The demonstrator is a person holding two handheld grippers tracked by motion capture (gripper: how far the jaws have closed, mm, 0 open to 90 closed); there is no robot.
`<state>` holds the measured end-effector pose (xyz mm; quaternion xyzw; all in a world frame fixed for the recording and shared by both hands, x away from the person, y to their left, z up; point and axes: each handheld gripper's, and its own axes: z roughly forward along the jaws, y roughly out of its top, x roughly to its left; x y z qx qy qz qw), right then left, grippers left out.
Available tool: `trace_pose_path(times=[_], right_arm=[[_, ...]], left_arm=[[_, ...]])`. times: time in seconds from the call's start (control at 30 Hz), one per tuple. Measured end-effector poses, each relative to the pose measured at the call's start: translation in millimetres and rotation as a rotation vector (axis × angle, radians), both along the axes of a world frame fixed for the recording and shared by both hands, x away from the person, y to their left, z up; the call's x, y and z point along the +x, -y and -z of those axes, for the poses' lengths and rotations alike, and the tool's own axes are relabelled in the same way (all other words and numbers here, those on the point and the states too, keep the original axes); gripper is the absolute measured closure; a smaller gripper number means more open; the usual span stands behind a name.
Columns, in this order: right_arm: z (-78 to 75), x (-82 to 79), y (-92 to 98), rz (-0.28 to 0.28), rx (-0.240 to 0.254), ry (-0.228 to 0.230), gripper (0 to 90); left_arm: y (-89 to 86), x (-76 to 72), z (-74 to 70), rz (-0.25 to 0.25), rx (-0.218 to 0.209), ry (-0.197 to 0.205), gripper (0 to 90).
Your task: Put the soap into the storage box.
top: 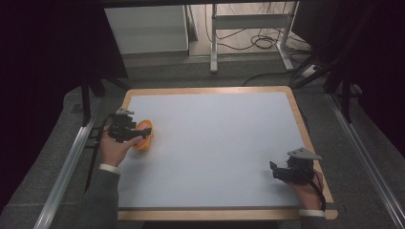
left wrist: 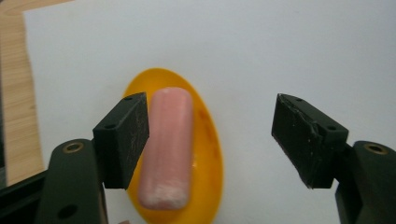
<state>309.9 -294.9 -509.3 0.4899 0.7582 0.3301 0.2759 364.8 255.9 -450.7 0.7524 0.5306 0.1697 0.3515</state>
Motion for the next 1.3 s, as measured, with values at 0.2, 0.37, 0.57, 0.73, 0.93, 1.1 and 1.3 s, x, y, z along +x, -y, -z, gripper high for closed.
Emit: trace_pose_path(times=[0.2, 0.37, 0.57, 0.73, 0.93, 1.1, 1.3], right_arm=[[-0.5, 0.1, 0.1, 0.001, 0.001, 0.001, 9.1], [-0.9, 0.0, -1.0, -0.002, 0.001, 0.002, 9.1], [-1.6, -0.6, -1.1, -0.001, 0.002, 0.004, 9.1], [-2.0, -0.8, -0.8, 0.001, 0.002, 0.005, 9.1], [-2.4, -1.1, -1.2, 0.0, 0.001, 0.006, 9.1], [-1.7, -1.0, -1.9, 0.0, -0.002, 0.004, 9.1], [-0.3, -0.4, -3.2, -0.013, -0.009, 0.005, 9.1]], left_arm=[[6.3, -15.4, 2.7, 0.072, -0.027, -0.001, 27.8], [12.5, -29.6, 10.1, 0.116, -0.036, 0.001, 27.9], [20.1, -40.0, 25.2, 0.164, -0.022, -0.019, 27.9], [22.8, -50.2, 36.9, 0.182, -0.037, -0.031, 28.1], [23.0, -61.0, 50.3, 0.19, -0.03, -0.049, 27.9], [21.0, -66.2, 60.5, 0.185, -0.017, -0.063, 27.9], [16.9, -67.0, 60.7, 0.183, -0.045, -0.061, 27.9]])
